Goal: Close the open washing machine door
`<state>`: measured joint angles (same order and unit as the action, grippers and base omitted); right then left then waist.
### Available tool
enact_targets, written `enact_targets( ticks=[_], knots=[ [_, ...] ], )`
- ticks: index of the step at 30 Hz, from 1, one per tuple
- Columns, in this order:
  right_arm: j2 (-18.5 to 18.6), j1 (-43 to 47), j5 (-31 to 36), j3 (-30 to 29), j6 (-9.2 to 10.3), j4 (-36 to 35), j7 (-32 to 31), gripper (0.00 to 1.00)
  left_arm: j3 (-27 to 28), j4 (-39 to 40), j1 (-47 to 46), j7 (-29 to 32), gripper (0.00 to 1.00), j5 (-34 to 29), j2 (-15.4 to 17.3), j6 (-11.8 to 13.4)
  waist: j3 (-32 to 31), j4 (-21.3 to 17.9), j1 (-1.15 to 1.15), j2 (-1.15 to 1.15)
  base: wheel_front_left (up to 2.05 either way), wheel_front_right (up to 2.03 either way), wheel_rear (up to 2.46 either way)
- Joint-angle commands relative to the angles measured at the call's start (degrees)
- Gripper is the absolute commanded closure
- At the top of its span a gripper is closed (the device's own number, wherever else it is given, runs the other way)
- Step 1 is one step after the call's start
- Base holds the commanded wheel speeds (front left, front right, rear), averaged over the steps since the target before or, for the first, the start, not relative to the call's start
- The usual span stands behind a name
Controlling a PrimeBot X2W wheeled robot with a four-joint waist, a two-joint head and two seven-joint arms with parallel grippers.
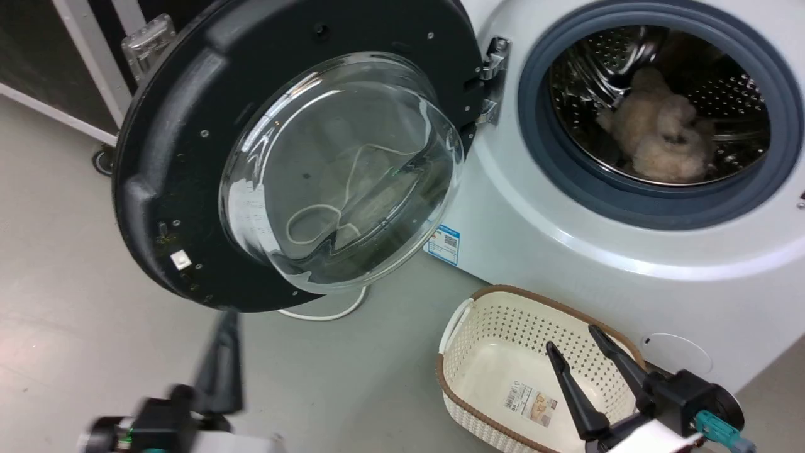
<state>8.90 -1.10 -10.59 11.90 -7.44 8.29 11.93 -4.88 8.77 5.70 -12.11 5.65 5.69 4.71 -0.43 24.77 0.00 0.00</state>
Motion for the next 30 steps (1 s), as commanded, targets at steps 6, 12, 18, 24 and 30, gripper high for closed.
enact_targets(
  ticks=[6,12,18,24,30],
  knots=[
    [1.28,1.92,-0.14,-0.33,-0.04,-0.8,1.34,0.0,7.46,3.84,-5.28,-1.15,1.0,4.75,1.46,-3.44,2.56,0.11,0.0,0.0,0.0,0.0,0.0],
    [3.99,0.78,-1.18,0.67,-0.04,-1.79,1.89,0.0,18.91,0.89,-13.96,-0.43,1.0,18.58,3.8,-5.27,6.62,-2.75,0.0,0.0,0.0,0.0,0.0],
    [6.47,-0.51,-2.59,1.68,-0.04,-2.39,2.55,0.0,30.06,-7.59,-26.84,8.21,1.0,33.48,10.11,-2.94,10.02,-4.99,0.0,0.0,0.0,0.0,0.0],
    [7.93,-2.46,-3.62,2.8,-0.05,-2.98,2.88,0.0,36.85,-18.98,-37.24,16.67,1.0,43.46,16.83,-0.25,12.42,-7.38,0.0,0.0,0.0,0.0,0.0],
    [8.72,-3.36,-4.36,2.97,-0.05,-2.99,2.94,0.0,40.5,-28.79,-42.92,29.14,1.0,54.18,17.6,4.51,13.72,-8.85,0.0,0.0,0.0,0.0,0.0]
  ],
)
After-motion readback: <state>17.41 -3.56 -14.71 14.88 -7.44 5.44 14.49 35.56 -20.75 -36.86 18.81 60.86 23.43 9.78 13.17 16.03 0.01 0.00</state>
